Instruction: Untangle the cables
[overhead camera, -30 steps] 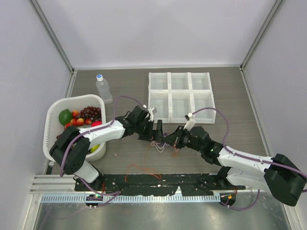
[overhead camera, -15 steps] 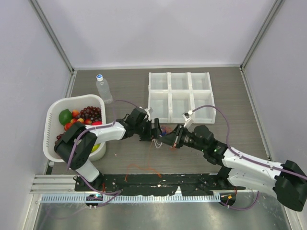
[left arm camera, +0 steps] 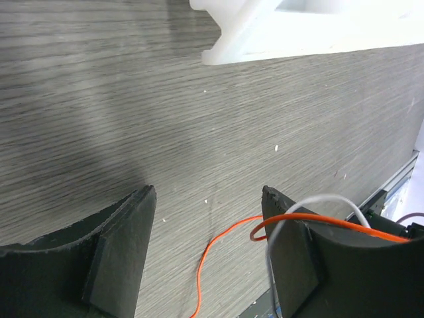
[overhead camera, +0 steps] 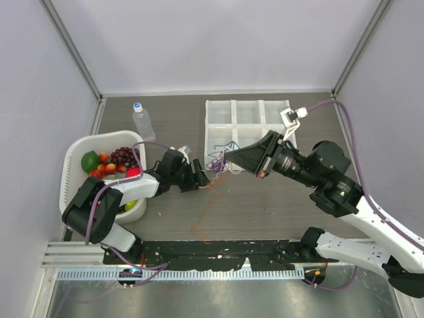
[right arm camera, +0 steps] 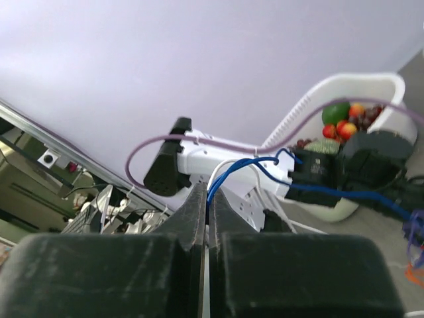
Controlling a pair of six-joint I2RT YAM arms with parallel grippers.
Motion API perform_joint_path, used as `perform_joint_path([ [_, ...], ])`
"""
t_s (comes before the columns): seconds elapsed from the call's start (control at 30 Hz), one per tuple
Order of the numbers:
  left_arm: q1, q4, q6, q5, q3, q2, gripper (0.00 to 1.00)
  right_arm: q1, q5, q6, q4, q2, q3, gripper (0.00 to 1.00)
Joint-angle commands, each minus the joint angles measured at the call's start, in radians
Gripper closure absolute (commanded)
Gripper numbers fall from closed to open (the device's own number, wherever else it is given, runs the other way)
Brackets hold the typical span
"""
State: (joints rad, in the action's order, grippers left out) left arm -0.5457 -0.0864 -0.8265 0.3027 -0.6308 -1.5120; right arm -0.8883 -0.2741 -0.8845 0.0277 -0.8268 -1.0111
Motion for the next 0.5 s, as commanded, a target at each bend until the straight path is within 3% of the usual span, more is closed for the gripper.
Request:
perform_joint_path([
  [0.0, 0.030, 0.083, 0.061, -0.103, 0.062, 0.015, 0.30, -0.003, 0.029, 0.136, -0.129, -0.029, -0.232, 0.99],
  [0.2, 0.069, 0.083, 0.070, -0.093, 0.089, 0.059, 0.32, -0.003, 0.084, 0.225, -0.228, -0.058, -0.388, 0.99],
  [0.4, 0.075, 0.174, 0.108, -0.137, 0.083, 0.176, 0.34, -0.003, 0.180, 0.205, -0.275, 0.011, -0.189, 0.99],
  [0.47, 0.075, 0.192, 0.127, -0.125, 0.083, 0.235, 0.34, -0.001, 0.162, 0.181, -0.259, 0.035, -0.051, 0.99],
])
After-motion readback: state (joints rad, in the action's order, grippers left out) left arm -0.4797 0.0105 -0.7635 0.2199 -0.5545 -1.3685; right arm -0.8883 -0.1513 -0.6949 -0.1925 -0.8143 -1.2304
